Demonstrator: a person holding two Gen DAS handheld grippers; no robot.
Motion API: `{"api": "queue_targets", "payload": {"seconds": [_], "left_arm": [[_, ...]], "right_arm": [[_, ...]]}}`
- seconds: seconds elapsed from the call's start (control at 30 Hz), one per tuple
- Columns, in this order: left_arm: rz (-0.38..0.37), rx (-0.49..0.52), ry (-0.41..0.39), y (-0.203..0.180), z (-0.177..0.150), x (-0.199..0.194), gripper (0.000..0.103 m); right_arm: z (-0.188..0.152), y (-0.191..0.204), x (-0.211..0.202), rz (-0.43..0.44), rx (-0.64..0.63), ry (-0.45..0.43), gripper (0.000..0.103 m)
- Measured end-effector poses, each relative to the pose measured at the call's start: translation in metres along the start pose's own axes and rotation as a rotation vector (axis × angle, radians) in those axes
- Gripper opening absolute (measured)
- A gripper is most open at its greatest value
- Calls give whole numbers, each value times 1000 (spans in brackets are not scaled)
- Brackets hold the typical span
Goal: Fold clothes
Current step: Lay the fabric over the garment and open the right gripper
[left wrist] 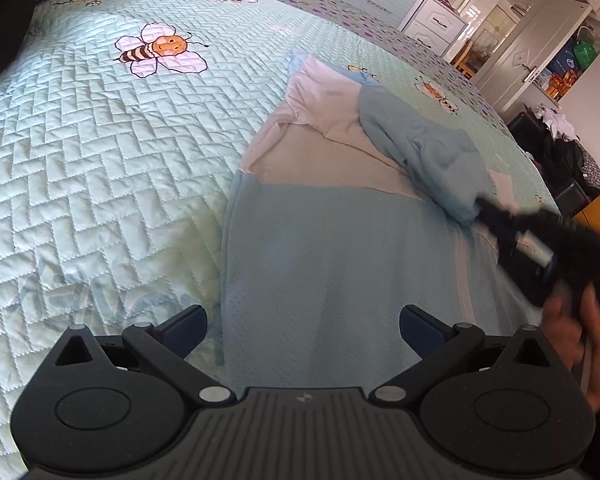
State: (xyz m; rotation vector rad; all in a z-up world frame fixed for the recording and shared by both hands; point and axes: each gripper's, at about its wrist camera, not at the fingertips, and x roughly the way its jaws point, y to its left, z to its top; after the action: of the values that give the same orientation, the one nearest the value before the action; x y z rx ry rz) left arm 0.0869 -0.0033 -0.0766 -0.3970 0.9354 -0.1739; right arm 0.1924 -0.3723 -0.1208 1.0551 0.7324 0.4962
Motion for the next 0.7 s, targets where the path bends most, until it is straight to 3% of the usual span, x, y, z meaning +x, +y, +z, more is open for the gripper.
{"api": "queue_targets", "payload": {"seconds": [0.13, 0.27, 0.33, 0.37, 0.5, 0.6, 0.67, 0.7], "left_arm": [[1, 0, -11, -2, 0, -6, 102], [-3, -3, -13, -5, 0, -10, 102], [-3, 6, -13, -9, -1, -11, 102], [-5, 10, -14, -10, -1, -12, 102], [-4, 20, -17, -13, -2, -15, 102], [-3, 16, -16, -12, -1, -14, 102], [-4, 18, -13, -13, -2, -13, 102], [-4, 21, -10, -13, -2, -12, 102]], "right_arm": [[-20, -5, -25, 0, 32, 0, 14], [-8, 19, -36, -7, -16, -58, 22], [5, 29, -35, -59, -24, -99, 49], [13, 32, -32, -107, -21, -122, 54], [30, 32, -22, -245, -81, -147, 54], [32, 21, -14, -271, -88, -127, 53], [30, 11, -11, -273, -88, -109, 45], [29, 7, -8, -267, -86, -99, 28]]}}
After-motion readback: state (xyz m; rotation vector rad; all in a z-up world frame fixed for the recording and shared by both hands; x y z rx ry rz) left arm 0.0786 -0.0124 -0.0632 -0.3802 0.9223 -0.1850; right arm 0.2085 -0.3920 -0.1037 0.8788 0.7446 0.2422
